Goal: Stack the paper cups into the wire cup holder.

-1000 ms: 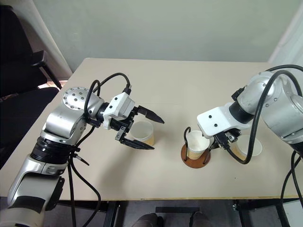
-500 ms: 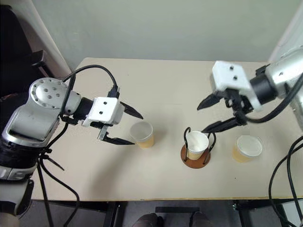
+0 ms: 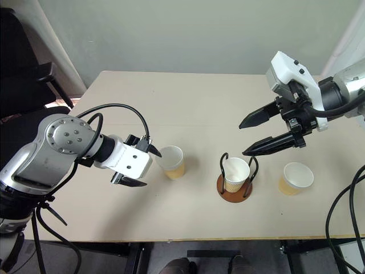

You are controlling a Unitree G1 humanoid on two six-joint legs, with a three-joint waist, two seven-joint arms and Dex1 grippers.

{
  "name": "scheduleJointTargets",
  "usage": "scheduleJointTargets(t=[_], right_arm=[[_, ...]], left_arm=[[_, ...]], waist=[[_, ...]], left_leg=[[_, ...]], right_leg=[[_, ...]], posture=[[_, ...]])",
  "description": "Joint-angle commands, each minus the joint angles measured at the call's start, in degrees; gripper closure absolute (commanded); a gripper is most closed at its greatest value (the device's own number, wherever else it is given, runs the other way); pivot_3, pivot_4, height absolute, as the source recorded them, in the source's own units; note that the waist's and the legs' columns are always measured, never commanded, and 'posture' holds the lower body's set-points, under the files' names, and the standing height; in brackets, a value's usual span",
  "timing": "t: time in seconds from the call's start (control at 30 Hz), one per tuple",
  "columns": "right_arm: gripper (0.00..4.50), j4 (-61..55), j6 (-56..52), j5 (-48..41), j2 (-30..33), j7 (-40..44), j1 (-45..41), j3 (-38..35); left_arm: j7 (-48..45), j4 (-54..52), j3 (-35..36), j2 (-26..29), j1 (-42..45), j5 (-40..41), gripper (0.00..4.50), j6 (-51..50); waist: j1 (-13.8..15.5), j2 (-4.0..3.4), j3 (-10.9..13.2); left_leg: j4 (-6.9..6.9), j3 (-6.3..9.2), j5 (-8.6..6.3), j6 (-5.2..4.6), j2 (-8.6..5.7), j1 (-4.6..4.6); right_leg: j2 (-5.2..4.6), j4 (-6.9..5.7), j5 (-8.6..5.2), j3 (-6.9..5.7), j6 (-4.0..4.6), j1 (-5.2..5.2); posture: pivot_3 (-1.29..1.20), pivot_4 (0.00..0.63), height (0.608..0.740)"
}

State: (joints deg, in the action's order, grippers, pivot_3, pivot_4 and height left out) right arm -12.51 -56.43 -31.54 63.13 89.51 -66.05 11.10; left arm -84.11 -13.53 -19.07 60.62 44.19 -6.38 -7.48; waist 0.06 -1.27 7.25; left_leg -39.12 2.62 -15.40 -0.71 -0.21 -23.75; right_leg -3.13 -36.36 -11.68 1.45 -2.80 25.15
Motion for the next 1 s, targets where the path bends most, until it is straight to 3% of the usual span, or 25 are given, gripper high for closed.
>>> scheduleJointTargets(t=[0.03, 0.57, 0.67, 1.0], right_arm=[[1.05, -0.1, 0.1, -1.0, 0.9, 0.3, -1.9, -1.9], [1.05, 0.0, 0.5, -0.6, 2.1, 0.3, -1.8, -1.8], [1.03, -0.2, 0.3, -0.7, 2.2, 0.0, -1.6, -2.0], [1.03, -0.2, 0.8, -0.7, 2.5, -1.1, -0.3, -2.6]], left_arm=[[1.6, 2.0, -1.0, -2.2, 3.1, -3.7, 0.0, 1.8], [1.2, 9.4, -5.3, -9.5, 7.3, -9.9, 0.0, 5.3], [1.3, 10.7, -5.9, -10.3, 7.7, -10.5, 0.55, 6.9], [-3.0, 14.2, -5.3, -11.3, 8.5, -5.1, 4.02, 15.8]], waist=[[0.0, 0.0, 0.0], [0.0, 0.0, 0.0], [0.0, 0.0, 0.0], [0.0, 0.0, 0.0]], left_leg=[[0.0, 0.0, 0.0, 0.0, 0.0, 0.0], [-0.02, -0.02, 0.01, 0.02, 0.0, 0.0], [-0.02, -0.01, 0.01, 0.02, 0.0, 0.0], [-0.04, -0.01, 0.01, 0.03, 0.0, 0.0]], right_leg=[[-0.01, -0.05, -0.01, 0.0, 0.02, 0.0], [-0.02, -0.3, -0.01, 0.0, 0.02, 0.14], [-0.02, -0.33, -0.01, 0.0, 0.02, 0.14], [-0.01, -0.4, -0.01, 0.0, 0.02, 0.18]], posture=[[0.0, 0.15, 0.74], [0.0, 0.15, 0.74], [0.0, 0.15, 0.74], [0.0, 0.15, 0.74]])
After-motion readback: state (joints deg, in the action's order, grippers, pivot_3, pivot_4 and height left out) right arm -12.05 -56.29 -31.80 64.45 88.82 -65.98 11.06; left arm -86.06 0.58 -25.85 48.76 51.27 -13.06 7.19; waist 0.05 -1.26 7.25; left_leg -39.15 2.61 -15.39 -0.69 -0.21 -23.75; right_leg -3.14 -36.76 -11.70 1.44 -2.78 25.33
